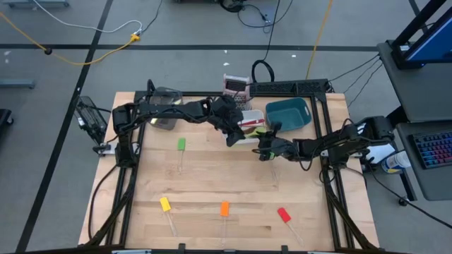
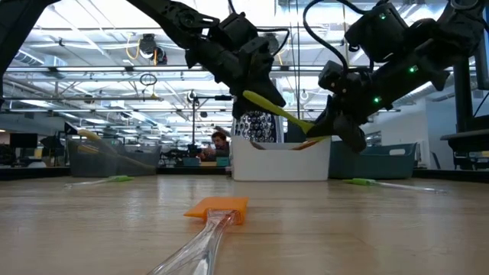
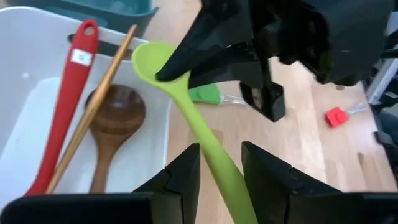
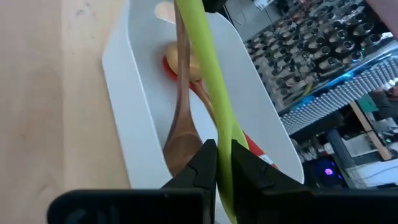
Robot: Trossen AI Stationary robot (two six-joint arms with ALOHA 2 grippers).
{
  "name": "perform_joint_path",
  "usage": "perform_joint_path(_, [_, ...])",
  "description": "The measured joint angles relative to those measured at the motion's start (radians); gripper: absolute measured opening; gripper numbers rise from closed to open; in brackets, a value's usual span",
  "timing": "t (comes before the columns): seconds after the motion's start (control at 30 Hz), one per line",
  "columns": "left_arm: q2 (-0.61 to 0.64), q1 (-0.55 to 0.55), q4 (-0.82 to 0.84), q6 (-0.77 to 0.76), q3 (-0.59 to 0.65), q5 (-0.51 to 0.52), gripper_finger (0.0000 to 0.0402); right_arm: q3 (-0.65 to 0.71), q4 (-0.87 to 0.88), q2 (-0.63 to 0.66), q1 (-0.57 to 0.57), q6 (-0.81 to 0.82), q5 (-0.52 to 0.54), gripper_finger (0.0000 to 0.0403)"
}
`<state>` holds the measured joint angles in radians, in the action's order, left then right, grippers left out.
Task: Pick & Place Kitchen Items
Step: Put the green spoon into the white bin
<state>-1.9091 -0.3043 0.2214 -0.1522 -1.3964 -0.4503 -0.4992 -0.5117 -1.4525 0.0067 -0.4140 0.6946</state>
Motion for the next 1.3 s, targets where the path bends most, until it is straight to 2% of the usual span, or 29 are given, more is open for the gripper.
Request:
perform_joint_path(0.13, [0.0,0.001,0.011,0.0,0.0,0.064,0.012,0.0,-0.003,0.0,0.0,-0.015,0.01,0.0015])
perform_joint_path(0.47, [0.0,0.017,0.023,0.064,0.0,0.091,0.012,0.001,-0.004,0.0,0.0,0.004,0.011,0.0015])
perform_joint_path(0.67, [0.0,0.031,0.088,0.135,-0.001,0.206,0.012,0.002,-0.025,-0.001,-0.001,0.002,0.011,0.0015])
perform_joint_path(0.87, [-0.001,0.029,0.112,0.1,0.003,0.229,0.012,0.0,-0.06,0.002,-0.001,0.048,0.008,0.0015])
perform_joint_path(1.0, [-0.002,0.03,0.143,0.098,0.003,0.26,0.012,0.0,-0.055,0.001,-0.002,0.062,-0.051,0.0015])
perform_joint_path(1.3, [-0.003,0.032,0.139,0.092,0.003,0.269,0.012,0.0,-0.037,0.002,-0.008,0.06,-0.06,0.0015])
